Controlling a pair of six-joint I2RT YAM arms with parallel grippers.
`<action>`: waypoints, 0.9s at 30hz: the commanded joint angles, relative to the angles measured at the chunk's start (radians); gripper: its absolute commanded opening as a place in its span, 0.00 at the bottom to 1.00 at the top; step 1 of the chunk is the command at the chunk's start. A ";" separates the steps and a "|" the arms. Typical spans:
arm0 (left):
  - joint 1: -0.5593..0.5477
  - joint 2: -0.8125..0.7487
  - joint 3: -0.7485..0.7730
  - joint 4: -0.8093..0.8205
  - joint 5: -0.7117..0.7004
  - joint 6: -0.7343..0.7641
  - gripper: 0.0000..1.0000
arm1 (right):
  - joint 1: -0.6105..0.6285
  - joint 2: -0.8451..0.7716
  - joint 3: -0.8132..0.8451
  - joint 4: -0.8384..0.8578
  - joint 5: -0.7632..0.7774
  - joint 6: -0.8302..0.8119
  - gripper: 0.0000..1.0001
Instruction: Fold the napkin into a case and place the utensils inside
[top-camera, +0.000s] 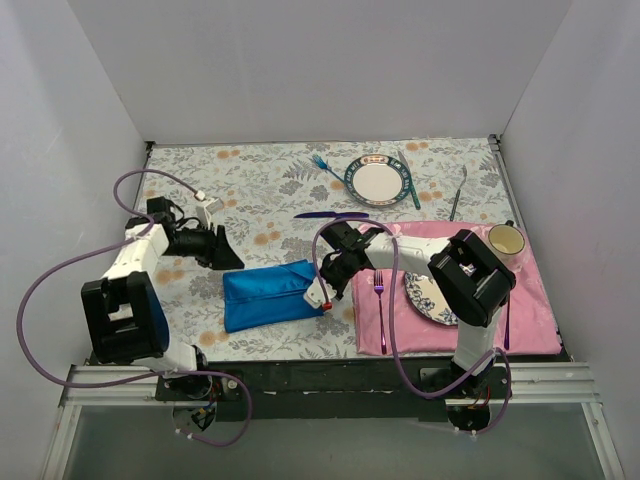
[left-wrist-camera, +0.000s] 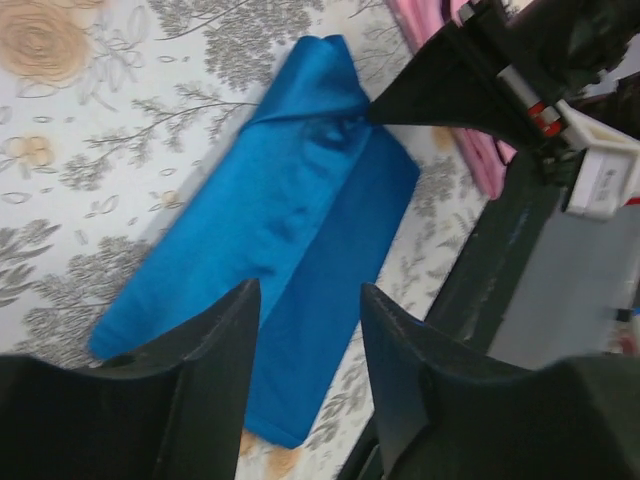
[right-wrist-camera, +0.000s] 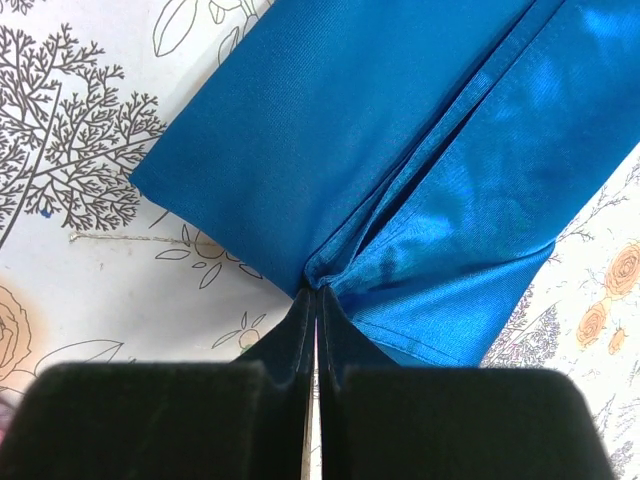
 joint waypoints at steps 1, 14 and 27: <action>-0.070 0.010 -0.038 0.070 0.142 -0.155 0.39 | 0.001 0.014 -0.024 0.018 0.004 -0.049 0.01; -0.231 0.130 -0.125 0.452 0.000 -0.537 0.08 | 0.000 -0.007 -0.071 0.048 0.018 -0.097 0.01; -0.316 0.322 -0.041 0.397 -0.272 -0.564 0.00 | 0.000 -0.075 -0.074 0.056 0.005 -0.101 0.22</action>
